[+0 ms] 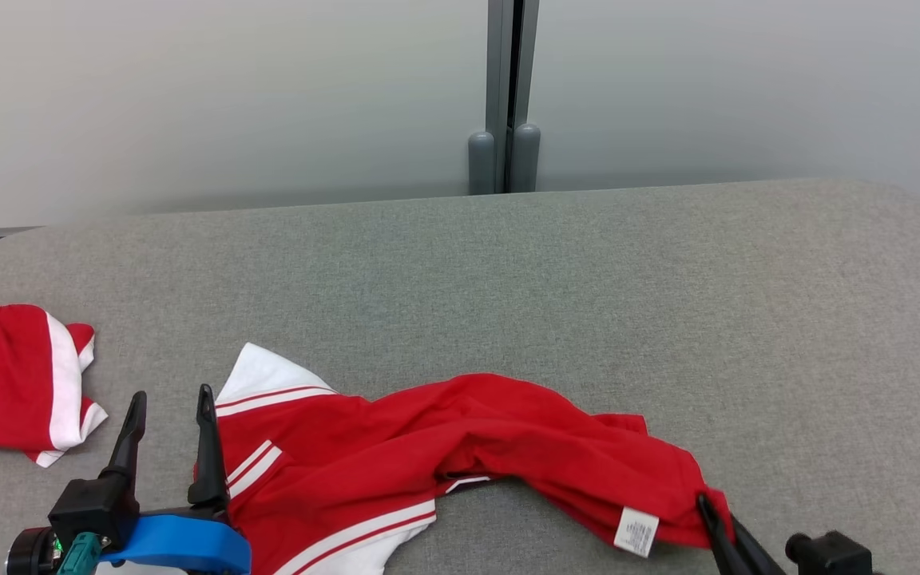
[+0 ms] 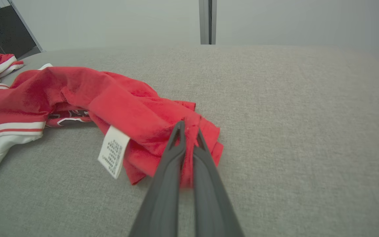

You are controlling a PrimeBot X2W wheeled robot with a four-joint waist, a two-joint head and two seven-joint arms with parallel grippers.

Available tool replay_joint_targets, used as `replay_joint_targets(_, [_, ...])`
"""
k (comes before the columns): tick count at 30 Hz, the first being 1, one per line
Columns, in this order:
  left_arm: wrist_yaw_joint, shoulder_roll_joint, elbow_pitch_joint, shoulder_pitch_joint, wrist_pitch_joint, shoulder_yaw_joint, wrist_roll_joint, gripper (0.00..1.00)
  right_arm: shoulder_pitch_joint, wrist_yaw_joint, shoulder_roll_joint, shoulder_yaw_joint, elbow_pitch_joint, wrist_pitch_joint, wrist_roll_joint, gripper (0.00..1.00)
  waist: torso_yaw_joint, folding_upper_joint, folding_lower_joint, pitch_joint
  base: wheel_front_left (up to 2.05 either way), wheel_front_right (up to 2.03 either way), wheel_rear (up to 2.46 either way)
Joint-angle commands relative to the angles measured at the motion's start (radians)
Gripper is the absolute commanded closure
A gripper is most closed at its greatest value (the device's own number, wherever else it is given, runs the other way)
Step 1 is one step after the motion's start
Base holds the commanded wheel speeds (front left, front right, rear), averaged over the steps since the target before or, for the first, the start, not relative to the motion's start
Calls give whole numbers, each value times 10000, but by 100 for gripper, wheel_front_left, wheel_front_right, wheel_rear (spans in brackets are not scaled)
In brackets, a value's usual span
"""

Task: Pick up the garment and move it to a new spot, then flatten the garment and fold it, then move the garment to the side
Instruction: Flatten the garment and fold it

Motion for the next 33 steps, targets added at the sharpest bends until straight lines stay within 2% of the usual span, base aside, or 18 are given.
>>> replay_joint_targets(1, [-21,34,-35,87,-9,-8,62,0,419,1,52,-36,-147,140,61,100,-24,1,2,-37,0,0,0])
replay_joint_targets(5, [-68,91,25,64,13,-52,22,0,883,1,106,-39,-198,368,142,100,10,1,2,-62,0,0,0])
replay_joint_targets(6, [-86,110,60,45,9,-55,0,0,945,1,142,-40,-231,423,174,96,25,1,2,-71,0,0,0])
replay_joint_targets(7, [-105,115,83,42,3,-52,-14,0,946,1,155,-60,-310,409,176,25,36,1,2,-75,0,0,0])
replay_joint_targets(8, [-100,109,86,60,-1,-52,-24,0,892,1,165,-105,-412,329,183,0,48,1,2,-80,0,0,0])
replay_joint_targets(15, [43,110,-69,181,62,-103,-66,0,233,1,183,-660,-1284,-145,108,0,172,1,2,-116,0,0,0])
replay_joint_targets(21, [103,207,-157,141,94,-27,-123,0,-561,1,537,-1230,-1970,-524,-201,0,202,1,2,50,0,0,0])
replay_joint_targets(25, [84,311,-163,-122,163,11,-148,0,-1014,1,793,-1343,-1941,-650,-346,0,177,1,2,213,0,0,0])
replay_joint_targets(30, [-208,698,41,-831,368,-62,-79,0,-1313,1,957,-1247,-1668,-699,-460,0,190,1,2,422,0,0,0])
replay_joint_targets(33, [-590,1029,222,-1539,680,-89,-178,0,-1464,1,977,-1242,-1497,-714,-501,0,146,1,2,555,0,0,0])
